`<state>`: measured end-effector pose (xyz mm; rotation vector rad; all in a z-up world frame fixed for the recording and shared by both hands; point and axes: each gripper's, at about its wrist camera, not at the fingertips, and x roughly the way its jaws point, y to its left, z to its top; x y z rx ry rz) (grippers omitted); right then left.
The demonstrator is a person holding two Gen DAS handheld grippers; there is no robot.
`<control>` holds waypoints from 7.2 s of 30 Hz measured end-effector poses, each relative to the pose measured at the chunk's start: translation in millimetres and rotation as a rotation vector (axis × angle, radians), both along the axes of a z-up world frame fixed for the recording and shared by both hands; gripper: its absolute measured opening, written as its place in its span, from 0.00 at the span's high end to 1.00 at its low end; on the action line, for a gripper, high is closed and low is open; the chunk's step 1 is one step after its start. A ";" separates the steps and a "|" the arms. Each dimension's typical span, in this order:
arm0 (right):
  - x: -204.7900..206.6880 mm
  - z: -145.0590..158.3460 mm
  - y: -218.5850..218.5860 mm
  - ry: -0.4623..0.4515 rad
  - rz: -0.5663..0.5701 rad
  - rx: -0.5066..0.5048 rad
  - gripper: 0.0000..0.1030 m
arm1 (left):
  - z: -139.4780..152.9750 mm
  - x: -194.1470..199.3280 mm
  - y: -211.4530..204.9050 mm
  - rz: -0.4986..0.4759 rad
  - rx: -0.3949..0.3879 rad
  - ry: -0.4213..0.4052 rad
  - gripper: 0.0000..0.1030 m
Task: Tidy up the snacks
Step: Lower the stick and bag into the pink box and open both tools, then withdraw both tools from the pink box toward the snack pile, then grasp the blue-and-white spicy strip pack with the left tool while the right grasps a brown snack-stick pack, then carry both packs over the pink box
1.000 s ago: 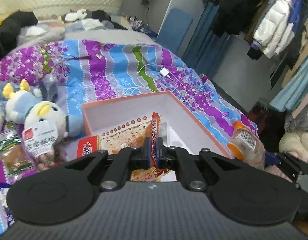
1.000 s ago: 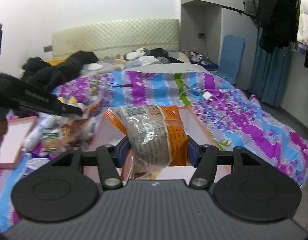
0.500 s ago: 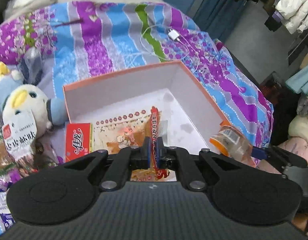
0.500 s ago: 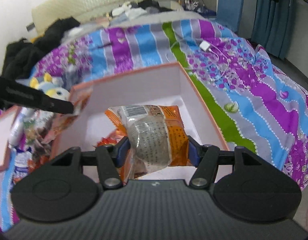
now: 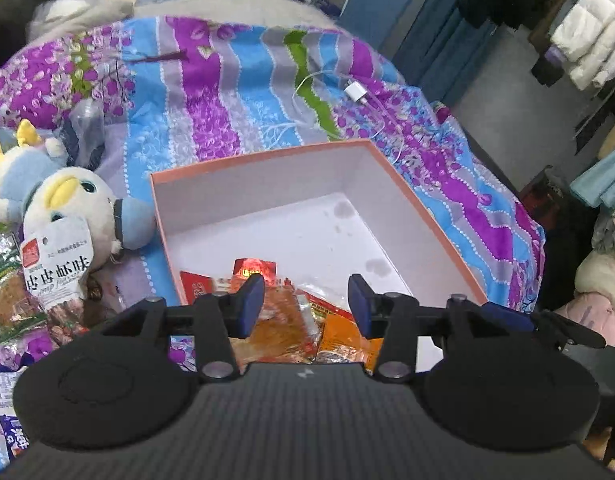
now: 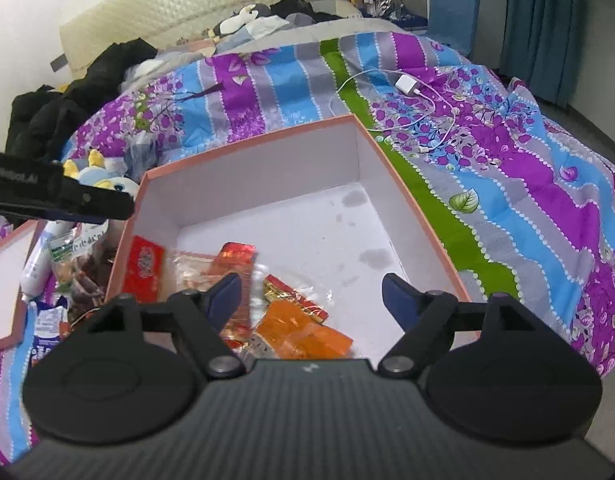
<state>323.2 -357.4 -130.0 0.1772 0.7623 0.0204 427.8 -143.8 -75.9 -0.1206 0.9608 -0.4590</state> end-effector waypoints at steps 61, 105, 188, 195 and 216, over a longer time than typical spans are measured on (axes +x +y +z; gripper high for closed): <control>-230.5 -44.3 198.8 -0.238 0.397 -0.063 0.24 | -93.1 -369.6 218.8 0.453 -0.022 -0.213 0.28; 4.8 -151.6 296.8 0.006 0.609 -0.246 0.23 | -217.8 -104.2 286.8 0.338 0.099 -0.069 0.09; -180.2 28.3 59.4 -0.269 0.063 -0.086 0.47 | -2.8 -259.9 92.2 0.143 -0.192 -0.222 0.55; -131.1 27.4 38.2 -0.259 0.056 -0.098 0.47 | 2.9 -201.8 59.0 0.098 -0.192 -0.220 0.55; 12.3 -30.1 -0.8 -0.108 0.044 -0.078 0.46 | -38.2 -55.6 -0.6 0.037 -0.134 -0.113 0.43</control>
